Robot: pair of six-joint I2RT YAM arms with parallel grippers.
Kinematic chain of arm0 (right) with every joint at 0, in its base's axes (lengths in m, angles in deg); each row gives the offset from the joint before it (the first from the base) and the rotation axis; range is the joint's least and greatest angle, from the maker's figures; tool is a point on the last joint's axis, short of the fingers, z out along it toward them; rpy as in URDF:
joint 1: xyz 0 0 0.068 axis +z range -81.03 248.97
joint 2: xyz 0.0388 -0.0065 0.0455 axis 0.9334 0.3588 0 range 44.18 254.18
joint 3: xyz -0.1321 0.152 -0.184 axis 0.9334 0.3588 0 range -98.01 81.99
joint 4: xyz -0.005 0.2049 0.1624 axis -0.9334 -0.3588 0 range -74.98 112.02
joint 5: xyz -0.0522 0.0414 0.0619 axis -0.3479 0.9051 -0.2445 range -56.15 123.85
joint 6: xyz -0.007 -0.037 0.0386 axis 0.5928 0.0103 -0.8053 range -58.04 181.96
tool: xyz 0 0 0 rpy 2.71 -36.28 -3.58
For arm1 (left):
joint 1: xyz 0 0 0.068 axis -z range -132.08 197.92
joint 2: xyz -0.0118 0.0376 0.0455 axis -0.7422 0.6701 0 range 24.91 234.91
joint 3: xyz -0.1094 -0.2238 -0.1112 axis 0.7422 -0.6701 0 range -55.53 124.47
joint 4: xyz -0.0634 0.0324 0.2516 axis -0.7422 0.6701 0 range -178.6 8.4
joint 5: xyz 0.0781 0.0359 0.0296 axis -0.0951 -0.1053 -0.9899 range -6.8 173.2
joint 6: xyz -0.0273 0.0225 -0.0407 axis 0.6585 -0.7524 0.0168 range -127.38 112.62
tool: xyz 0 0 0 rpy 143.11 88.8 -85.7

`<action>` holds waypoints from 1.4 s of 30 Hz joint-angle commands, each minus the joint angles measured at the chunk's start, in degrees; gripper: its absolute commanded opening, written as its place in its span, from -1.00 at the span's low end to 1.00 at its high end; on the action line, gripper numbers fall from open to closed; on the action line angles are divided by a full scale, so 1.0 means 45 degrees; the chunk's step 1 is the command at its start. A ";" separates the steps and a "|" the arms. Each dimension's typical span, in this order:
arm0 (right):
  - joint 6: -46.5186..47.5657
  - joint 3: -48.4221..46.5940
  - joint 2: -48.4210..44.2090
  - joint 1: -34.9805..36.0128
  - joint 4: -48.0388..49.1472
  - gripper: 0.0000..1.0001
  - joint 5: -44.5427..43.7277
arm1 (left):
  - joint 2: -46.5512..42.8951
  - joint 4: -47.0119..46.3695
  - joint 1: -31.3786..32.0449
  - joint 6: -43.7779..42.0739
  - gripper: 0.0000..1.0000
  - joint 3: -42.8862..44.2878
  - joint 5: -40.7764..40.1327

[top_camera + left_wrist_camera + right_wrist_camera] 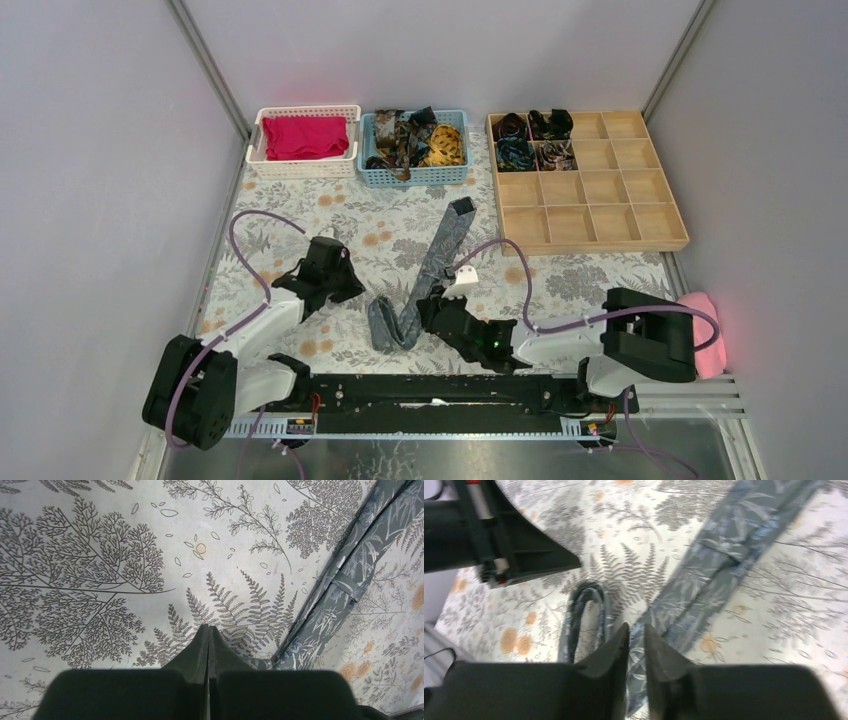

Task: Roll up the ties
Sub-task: Roll the tie at the center of the board.

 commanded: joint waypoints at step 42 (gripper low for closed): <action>0.1949 -0.4730 0.4730 -0.2505 -0.5742 -1.00 0.4898 | 0.1990 0.0721 0.4454 0.2824 -1.00 0.1099 -0.0975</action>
